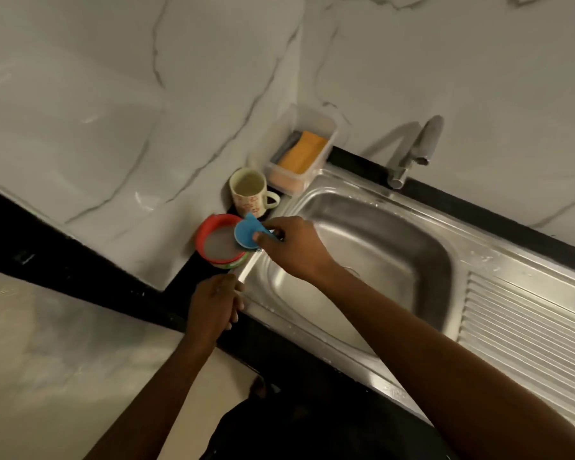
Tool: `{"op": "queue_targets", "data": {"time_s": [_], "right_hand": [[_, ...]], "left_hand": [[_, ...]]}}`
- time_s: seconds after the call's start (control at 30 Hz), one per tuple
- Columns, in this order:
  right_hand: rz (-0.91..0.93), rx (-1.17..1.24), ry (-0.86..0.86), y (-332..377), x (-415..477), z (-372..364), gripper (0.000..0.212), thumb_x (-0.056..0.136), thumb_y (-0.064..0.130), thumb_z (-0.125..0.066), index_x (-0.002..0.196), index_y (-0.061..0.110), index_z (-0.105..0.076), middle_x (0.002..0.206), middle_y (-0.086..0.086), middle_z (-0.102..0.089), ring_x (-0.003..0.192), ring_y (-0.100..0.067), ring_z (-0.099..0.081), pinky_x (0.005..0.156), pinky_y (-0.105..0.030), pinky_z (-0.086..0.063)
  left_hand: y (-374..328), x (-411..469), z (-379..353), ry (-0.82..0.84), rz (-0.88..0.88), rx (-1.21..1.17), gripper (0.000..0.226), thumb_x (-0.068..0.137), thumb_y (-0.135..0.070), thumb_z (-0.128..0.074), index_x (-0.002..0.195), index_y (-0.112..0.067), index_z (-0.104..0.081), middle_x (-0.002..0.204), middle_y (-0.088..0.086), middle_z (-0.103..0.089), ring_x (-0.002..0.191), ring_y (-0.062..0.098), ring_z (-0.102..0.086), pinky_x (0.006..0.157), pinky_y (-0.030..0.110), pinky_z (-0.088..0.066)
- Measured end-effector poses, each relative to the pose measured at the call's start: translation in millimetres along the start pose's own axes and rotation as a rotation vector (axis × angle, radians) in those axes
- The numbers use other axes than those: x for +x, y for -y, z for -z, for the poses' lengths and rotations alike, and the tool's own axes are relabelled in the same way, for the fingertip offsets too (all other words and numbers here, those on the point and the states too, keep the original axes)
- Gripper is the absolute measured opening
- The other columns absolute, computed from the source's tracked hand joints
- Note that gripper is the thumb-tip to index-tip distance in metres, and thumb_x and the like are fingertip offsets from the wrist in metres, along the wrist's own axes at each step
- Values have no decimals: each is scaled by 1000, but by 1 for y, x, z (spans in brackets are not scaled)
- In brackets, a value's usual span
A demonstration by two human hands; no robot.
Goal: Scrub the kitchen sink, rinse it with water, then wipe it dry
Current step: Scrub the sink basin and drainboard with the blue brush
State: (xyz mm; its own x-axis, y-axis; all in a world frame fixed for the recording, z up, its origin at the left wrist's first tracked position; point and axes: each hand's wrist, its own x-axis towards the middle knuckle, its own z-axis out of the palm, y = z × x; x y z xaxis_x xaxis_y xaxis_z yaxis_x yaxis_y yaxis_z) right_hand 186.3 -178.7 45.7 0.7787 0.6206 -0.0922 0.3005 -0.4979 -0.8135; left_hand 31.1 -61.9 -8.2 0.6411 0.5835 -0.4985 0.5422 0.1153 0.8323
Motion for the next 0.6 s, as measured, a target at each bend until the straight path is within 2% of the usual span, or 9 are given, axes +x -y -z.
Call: {"op": "queue_targets", "data": {"time_s": [0.07,0.13,0.23,0.37,0.53,0.6], "right_hand": [[26,-81,54,5,24,-24,33,98,34,-65,122,15,-75,99,-3,-75,84,-16,-66,70,-24,-45],[32,-177,109,9,43,-42,38,99,32,-63,132,15,-70,115,-9,-72,98,-23,-67,78,-29,-50],[69,-369,172,14,62,-60,35,101,31,-60,129,14,-70,113,-9,-70,97,-26,-66,79,-36,-55],[61,-398,228,22,75,-76,38,100,33,-63,124,5,-70,110,-11,-71,94,-27,-68,80,-39,-59],[87,-405,349,17,79,-76,34,104,28,-59,127,6,-70,107,-8,-69,92,-22,-67,73,-29,-53],[121,-450,401,19,81,-71,31,103,27,-59,120,5,-73,98,-6,-68,85,-20,-65,68,-29,-51]], "left_hand": [[-1,9,11,-25,11,-36,37,109,-31,-49,95,-2,-68,63,8,-64,49,18,-52,45,26,-39],[-3,17,18,-43,5,-68,43,110,-36,-47,93,-3,-68,62,9,-64,48,18,-52,45,26,-39],[-8,27,25,-73,10,-88,48,110,-40,-46,89,-3,-68,60,10,-63,46,18,-51,44,26,-38],[-12,41,29,-66,45,-49,40,109,-28,-48,94,3,-68,58,10,-63,45,17,-50,43,27,-38],[-9,49,27,-48,69,-48,34,108,-22,-47,97,1,-70,57,6,-62,43,13,-49,42,25,-37],[-10,49,26,-54,71,-46,32,108,-22,-48,96,-1,-70,58,6,-63,43,12,-48,41,24,-36]]}}
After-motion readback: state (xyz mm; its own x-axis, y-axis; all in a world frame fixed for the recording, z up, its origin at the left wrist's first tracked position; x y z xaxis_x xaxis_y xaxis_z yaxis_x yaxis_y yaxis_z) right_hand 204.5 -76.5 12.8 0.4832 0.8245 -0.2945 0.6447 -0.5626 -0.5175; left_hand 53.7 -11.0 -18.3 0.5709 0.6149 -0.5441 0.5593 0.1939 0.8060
